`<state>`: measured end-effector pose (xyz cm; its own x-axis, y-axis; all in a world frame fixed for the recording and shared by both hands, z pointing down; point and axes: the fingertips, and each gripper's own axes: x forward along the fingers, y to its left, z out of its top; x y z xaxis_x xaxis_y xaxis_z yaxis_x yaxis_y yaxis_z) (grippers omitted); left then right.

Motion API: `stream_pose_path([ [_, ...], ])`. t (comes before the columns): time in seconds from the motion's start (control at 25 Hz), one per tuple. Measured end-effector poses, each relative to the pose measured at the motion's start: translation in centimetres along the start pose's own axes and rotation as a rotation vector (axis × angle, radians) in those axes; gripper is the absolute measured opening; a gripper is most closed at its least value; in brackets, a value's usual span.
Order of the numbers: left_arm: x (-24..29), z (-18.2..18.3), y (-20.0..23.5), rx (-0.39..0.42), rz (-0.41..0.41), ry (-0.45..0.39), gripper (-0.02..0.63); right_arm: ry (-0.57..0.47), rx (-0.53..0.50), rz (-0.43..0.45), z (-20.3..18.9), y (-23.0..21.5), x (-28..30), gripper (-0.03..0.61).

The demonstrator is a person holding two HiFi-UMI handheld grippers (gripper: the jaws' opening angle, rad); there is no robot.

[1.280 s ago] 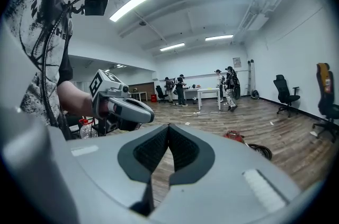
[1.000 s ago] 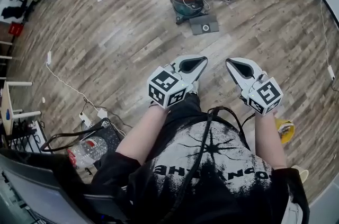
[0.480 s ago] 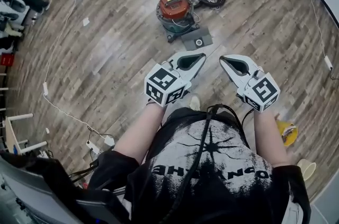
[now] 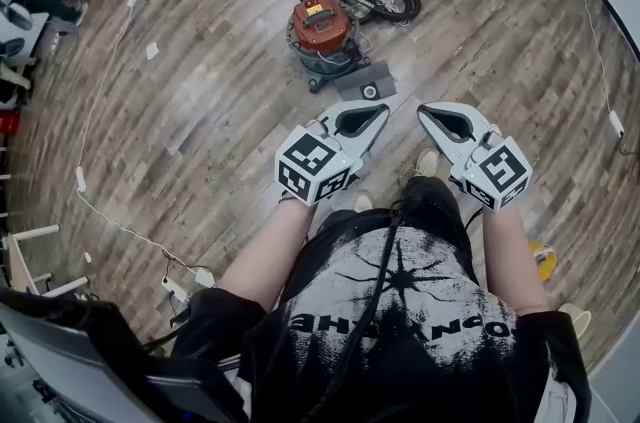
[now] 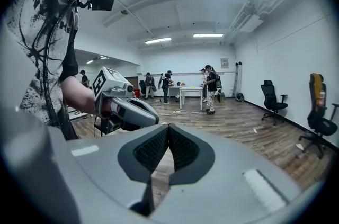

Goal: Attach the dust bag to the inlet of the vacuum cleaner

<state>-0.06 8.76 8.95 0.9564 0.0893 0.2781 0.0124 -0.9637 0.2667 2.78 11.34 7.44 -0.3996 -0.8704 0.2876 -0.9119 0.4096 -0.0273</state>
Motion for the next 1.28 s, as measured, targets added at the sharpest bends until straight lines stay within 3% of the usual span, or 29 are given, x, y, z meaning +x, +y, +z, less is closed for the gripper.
stream_pose_path([
  [0.24, 4.2, 1.7, 3.9, -0.040, 0.095, -0.031, 0.002, 0.001, -0.013, 0.097, 0.0, -6.9, 1.6, 0.005],
  [0.68, 12.5, 6.2, 11.1, -0.101, 0.332, -0.058, 0.002, 0.054, -0.141, 0.388, 0.8, -18.5, 6.0, 0.005],
  [1.04, 13.0, 6.9, 14.9, -0.168, 0.467, -0.052, 0.002, 0.056, -0.130, 0.521, 0.5, -20.8, 9.4, 0.005],
  [1.28, 11.9, 5.5, 16.0, -0.171, 0.429, -0.056, 0.002, 0.106, -0.134, 0.499, -1.4, -19.6, 11.0, 0.005],
])
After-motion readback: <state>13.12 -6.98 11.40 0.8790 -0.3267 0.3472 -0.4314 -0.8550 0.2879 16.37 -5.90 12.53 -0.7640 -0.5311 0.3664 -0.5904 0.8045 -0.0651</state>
